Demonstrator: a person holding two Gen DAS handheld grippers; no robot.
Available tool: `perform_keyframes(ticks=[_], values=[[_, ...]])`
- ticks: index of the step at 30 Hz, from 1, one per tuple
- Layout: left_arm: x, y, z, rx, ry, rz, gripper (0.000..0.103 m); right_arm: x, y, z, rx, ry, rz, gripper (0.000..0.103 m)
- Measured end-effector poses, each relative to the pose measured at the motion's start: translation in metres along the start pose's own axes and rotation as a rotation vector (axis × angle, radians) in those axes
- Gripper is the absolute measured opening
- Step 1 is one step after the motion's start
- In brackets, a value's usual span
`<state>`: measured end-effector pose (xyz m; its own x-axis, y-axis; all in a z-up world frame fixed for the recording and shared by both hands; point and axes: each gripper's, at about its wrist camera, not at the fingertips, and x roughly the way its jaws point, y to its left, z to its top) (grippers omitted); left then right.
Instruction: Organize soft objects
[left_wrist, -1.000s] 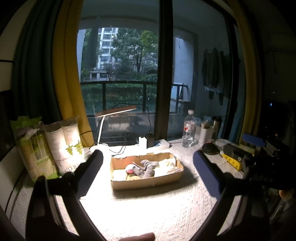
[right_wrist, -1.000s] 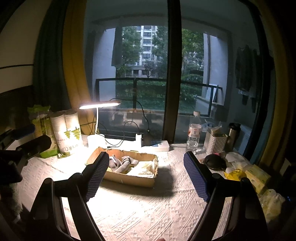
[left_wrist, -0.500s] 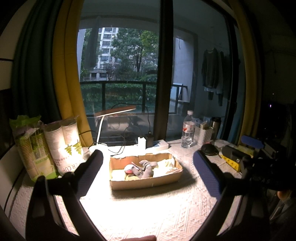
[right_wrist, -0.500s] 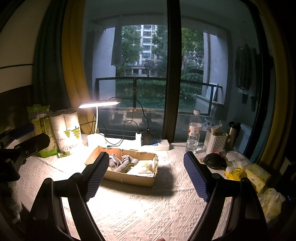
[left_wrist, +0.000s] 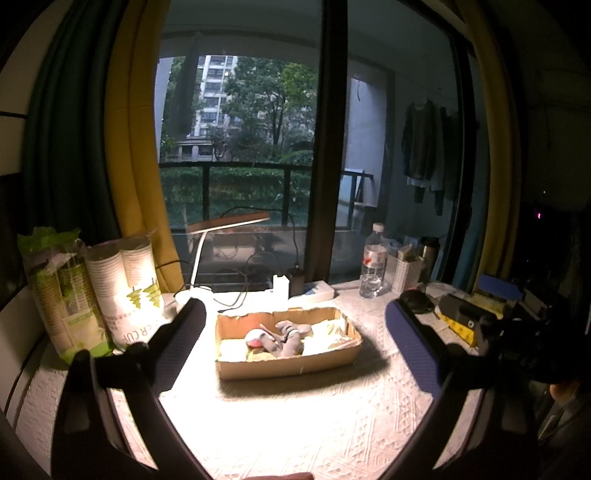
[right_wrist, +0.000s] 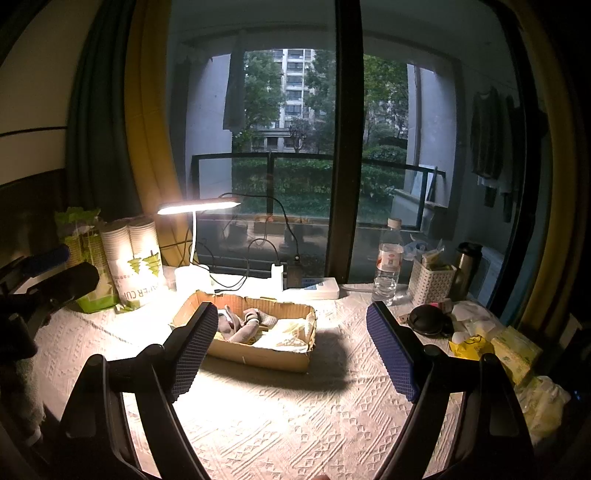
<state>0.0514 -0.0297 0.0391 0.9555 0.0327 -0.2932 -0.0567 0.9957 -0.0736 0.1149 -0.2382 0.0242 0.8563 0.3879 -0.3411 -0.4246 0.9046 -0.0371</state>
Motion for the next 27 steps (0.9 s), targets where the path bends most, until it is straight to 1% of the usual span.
perform_keyframes(ticks=[15,22,27], values=[[0.001,0.000,0.001,-0.001,-0.001,0.002,0.099,0.007,0.001,0.000,-0.005,0.003,0.008,0.085],[0.005,0.000,0.002,-0.008,-0.001,-0.006,0.099,0.008,0.001,0.000,-0.001,0.007,0.010,0.085],[0.010,-0.002,0.002,0.001,-0.001,-0.025,0.099,0.008,0.002,0.000,-0.002,0.007,0.010,0.085]])
